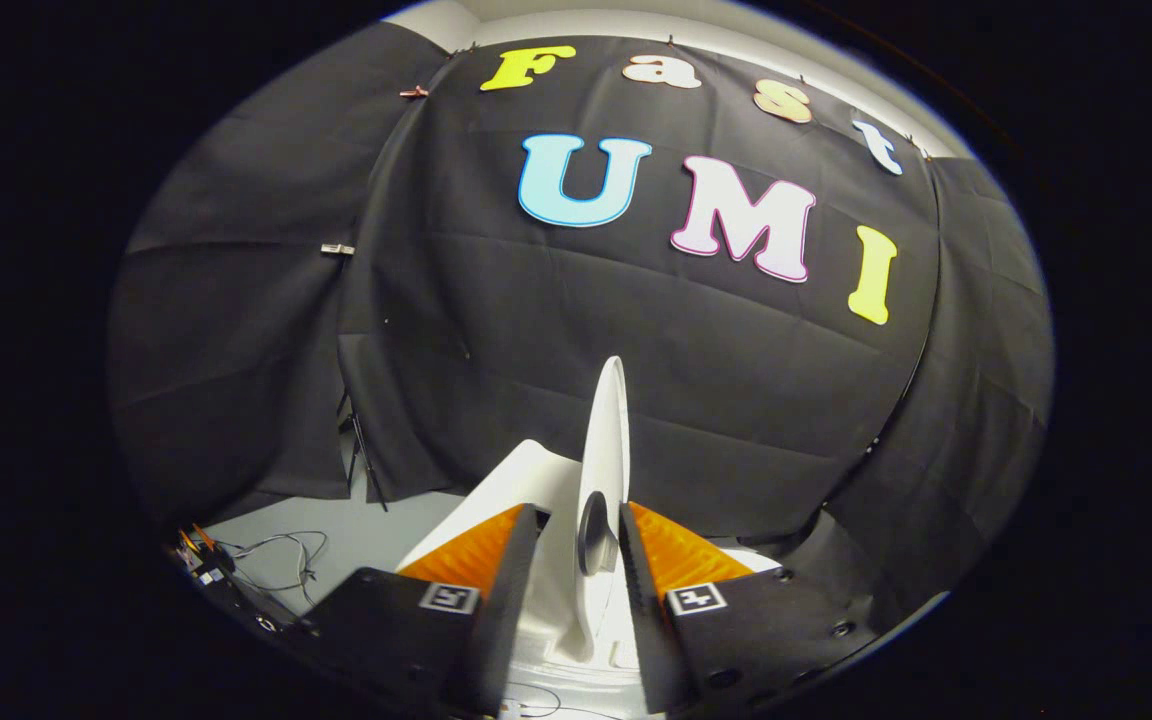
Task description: Open the toilet lid.
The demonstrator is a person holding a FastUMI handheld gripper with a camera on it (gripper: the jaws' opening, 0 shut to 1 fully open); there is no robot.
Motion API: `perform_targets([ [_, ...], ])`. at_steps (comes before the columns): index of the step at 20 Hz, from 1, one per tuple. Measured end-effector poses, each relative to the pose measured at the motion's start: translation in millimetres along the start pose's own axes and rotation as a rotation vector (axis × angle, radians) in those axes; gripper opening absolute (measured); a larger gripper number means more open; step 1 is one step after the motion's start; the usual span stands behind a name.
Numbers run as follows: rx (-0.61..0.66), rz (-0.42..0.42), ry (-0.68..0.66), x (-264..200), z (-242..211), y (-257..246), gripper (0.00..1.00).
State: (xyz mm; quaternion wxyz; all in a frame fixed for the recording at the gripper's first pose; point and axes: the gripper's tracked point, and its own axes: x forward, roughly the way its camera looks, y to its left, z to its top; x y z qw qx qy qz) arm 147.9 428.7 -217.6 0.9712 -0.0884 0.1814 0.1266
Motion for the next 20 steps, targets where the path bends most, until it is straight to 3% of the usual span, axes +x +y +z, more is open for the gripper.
perform_targets([
  [4, -0.043, 0.030, -0.009, -9.1, 1.5, 8.1, 1.00],
  [12, -0.008, 0.020, -0.064, -33.9, 23.3, -0.6, 0.98],
  [20, 0.049, -0.026, -0.176, -75.0, 70.7, -43.5, 0.98],
])
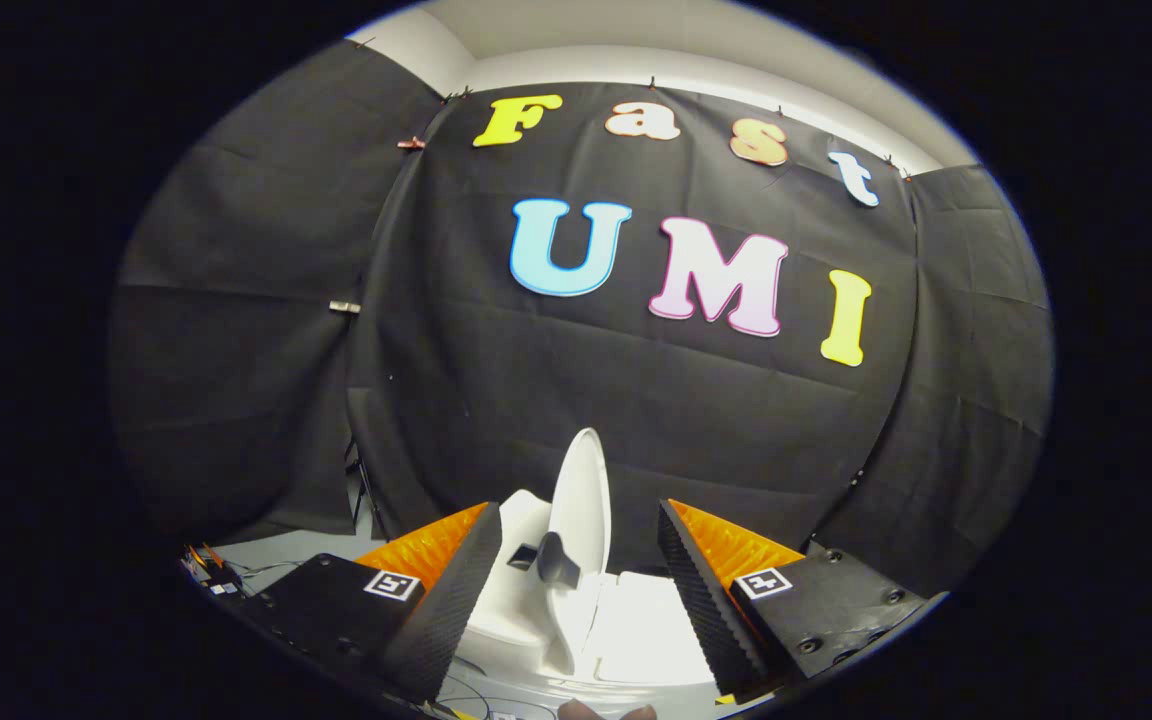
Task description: Open the toilet lid.
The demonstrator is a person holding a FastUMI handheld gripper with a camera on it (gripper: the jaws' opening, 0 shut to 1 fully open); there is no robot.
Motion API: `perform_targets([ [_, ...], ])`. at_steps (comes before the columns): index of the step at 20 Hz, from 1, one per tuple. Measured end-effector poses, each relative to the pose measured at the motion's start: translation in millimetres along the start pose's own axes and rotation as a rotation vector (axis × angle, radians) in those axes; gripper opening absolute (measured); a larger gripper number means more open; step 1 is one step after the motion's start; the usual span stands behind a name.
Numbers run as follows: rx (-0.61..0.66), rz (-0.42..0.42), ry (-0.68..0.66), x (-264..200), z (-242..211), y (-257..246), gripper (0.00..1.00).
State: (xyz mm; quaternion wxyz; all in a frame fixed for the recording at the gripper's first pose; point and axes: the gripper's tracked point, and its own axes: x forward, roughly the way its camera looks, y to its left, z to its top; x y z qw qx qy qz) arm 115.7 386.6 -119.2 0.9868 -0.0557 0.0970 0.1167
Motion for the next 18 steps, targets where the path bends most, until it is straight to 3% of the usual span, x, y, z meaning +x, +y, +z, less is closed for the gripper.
perform_targets([
  [9, 0.061, -0.074, -0.067, -30.8, 27.9, -64.2, 0.98],
  [18, 0.118, -0.136, -0.085, -53.4, 27.1, -134.1, 0.98],
])
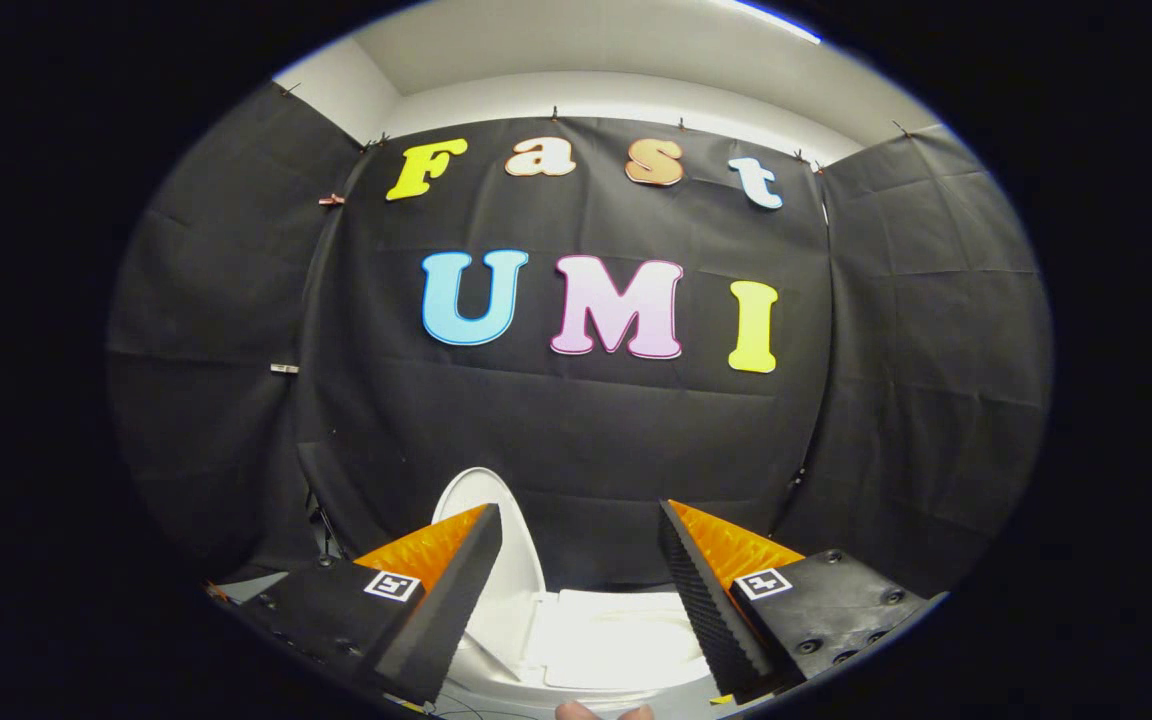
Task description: Open the toilet lid.
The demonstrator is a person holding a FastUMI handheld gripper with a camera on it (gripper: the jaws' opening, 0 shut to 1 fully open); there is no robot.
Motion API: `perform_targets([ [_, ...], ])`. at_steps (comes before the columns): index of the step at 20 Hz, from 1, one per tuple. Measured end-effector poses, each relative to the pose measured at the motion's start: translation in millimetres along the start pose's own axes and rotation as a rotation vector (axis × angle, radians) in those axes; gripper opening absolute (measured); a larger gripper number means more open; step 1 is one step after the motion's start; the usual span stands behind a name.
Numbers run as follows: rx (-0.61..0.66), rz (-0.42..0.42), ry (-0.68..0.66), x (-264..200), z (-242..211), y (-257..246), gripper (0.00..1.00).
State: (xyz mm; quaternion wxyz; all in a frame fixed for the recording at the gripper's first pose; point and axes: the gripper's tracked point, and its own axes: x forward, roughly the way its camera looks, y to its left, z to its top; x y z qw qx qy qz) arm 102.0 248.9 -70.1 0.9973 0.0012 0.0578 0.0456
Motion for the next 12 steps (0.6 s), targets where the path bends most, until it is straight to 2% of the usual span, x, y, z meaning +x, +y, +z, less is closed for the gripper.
perform_targets([
  [12, 0.055, -0.024, -0.039, -51.1, 20.2, -96.7, 0.98],
])
